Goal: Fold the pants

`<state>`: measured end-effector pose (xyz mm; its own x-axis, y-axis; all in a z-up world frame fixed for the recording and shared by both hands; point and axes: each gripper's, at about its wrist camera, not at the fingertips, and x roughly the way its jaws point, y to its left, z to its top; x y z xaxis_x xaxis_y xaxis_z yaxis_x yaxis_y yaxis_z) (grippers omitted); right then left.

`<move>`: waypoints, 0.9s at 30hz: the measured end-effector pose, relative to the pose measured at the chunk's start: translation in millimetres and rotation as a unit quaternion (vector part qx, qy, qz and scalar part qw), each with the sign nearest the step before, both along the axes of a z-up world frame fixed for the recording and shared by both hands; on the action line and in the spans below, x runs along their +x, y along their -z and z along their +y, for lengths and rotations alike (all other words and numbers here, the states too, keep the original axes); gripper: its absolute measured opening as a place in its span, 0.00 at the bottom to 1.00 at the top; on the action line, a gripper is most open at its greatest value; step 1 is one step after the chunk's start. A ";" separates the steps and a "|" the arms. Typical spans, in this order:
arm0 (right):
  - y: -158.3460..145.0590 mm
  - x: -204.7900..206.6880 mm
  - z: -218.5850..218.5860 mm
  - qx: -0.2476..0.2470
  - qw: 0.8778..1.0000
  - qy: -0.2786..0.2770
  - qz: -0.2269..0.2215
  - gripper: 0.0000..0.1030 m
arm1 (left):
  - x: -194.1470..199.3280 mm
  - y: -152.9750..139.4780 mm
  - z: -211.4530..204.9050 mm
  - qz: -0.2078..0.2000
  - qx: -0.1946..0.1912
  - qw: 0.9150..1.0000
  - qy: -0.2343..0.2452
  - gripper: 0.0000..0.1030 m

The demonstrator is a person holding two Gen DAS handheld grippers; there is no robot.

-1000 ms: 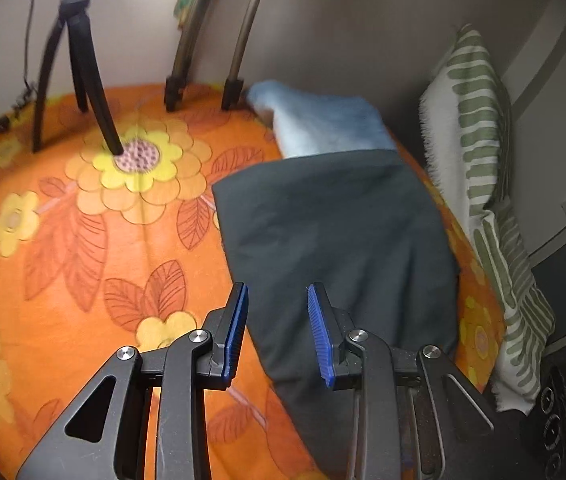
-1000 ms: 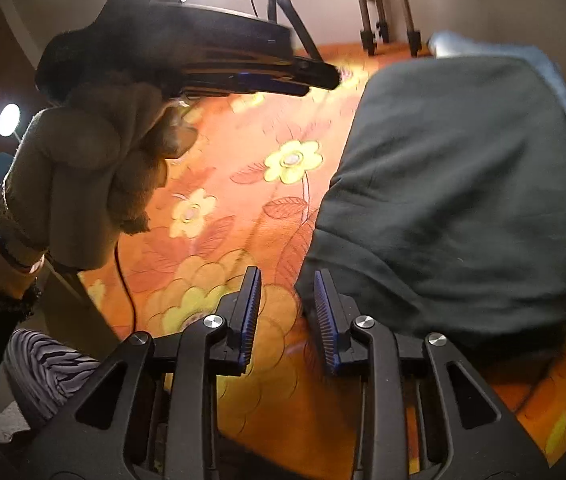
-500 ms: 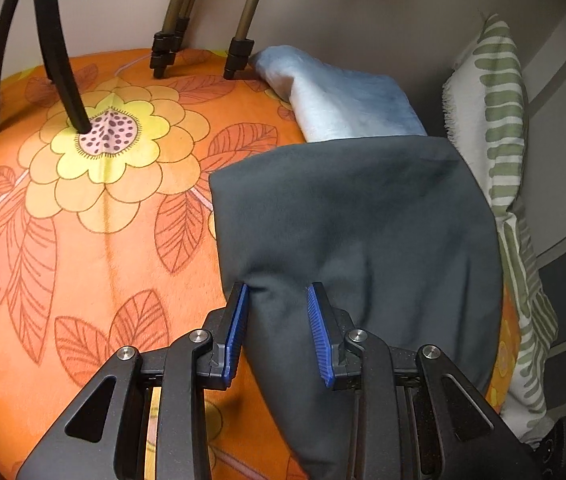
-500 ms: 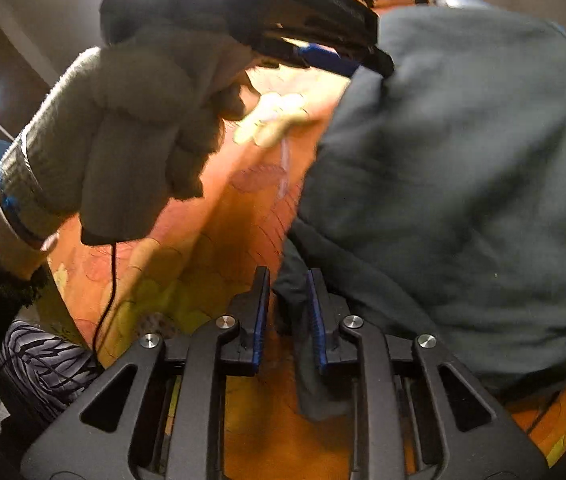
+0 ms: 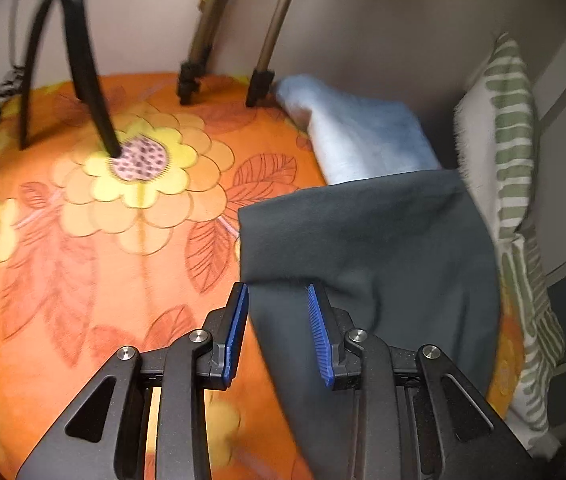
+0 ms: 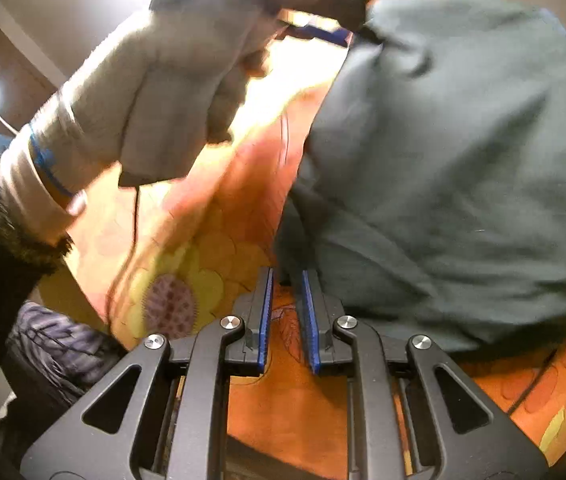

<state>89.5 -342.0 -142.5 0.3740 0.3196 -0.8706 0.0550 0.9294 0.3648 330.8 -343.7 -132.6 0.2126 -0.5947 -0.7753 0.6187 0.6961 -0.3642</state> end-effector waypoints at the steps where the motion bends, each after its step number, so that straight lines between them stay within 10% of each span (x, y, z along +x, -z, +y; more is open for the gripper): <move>1: -6.5 -7.3 -3.3 0.011 1.000 0.005 -0.008 0.25 | -3.6 -3.2 6.0 0.001 -0.001 1.000 0.003 0.28; 5: -9.9 -26.2 6.2 0.022 1.000 0.006 -0.018 0.42 | -16.4 -4.9 27.0 0.001 -0.003 1.000 0.008 0.30; 18: 21.5 -8.6 25.9 0.031 0.994 0.107 0.012 0.42 | -17.2 17.5 18.0 0.046 0.003 0.999 0.013 0.30; 27: 25.8 4.5 38.2 -0.056 0.988 0.145 -0.005 0.42 | -5.0 27.5 28.9 0.080 -0.017 0.997 -0.010 0.30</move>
<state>94.0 -303.8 -168.3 0.4443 0.0996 -0.8903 0.3213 0.9100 0.2621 325.8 -314.8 -160.2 0.0999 -0.6188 -0.7792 0.5366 0.6929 -0.4815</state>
